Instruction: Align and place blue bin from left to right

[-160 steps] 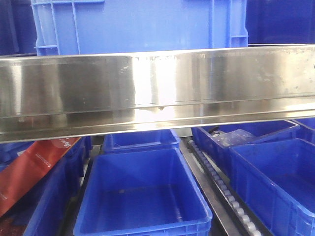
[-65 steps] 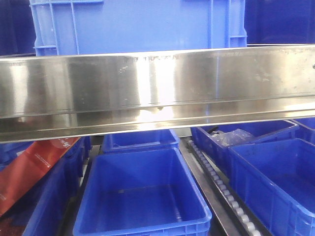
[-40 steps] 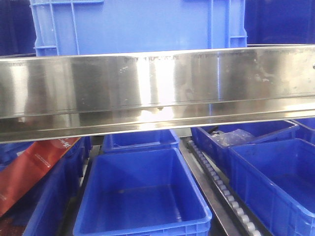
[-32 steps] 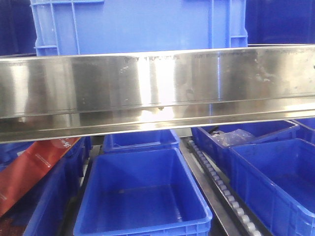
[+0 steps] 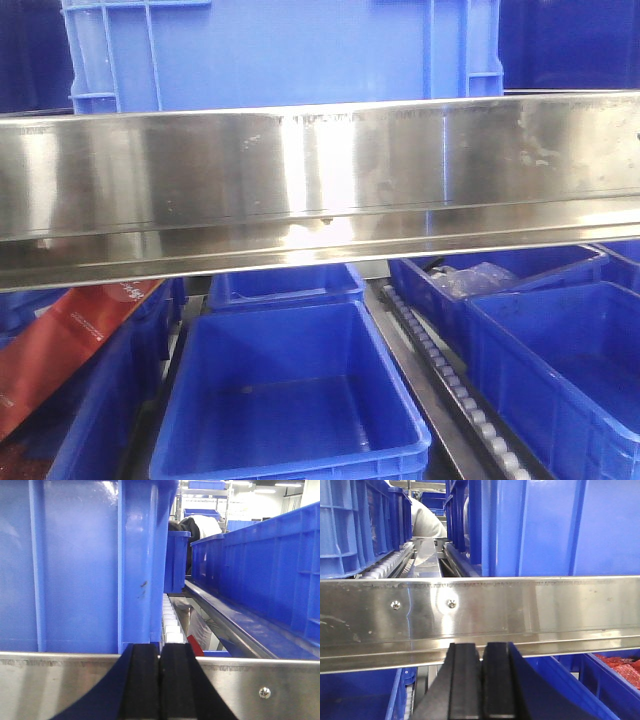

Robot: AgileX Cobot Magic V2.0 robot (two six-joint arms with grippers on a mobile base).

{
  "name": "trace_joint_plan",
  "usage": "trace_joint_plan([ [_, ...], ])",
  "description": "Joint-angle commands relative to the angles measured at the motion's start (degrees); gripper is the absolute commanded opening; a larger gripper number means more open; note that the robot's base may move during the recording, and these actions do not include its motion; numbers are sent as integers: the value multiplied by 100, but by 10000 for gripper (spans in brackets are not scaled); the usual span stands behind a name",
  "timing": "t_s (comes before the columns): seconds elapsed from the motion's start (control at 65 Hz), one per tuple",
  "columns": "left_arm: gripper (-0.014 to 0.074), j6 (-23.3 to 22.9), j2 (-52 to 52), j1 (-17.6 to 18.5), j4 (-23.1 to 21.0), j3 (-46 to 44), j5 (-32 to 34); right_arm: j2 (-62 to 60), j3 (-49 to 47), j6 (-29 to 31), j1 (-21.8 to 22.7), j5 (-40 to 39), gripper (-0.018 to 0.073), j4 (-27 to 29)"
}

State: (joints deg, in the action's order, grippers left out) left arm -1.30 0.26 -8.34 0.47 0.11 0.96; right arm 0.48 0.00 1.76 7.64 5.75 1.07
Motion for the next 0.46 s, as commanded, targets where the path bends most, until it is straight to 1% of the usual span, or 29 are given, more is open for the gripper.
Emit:
trace_joint_plan([
  [0.0,-111,25,-26,0,-16,-11,119,-48,0,38,23,-103,-71,22],
  [0.446,-111,25,-26,0,-16,-11,119,-48,0,38,23,-112,-71,22],
])
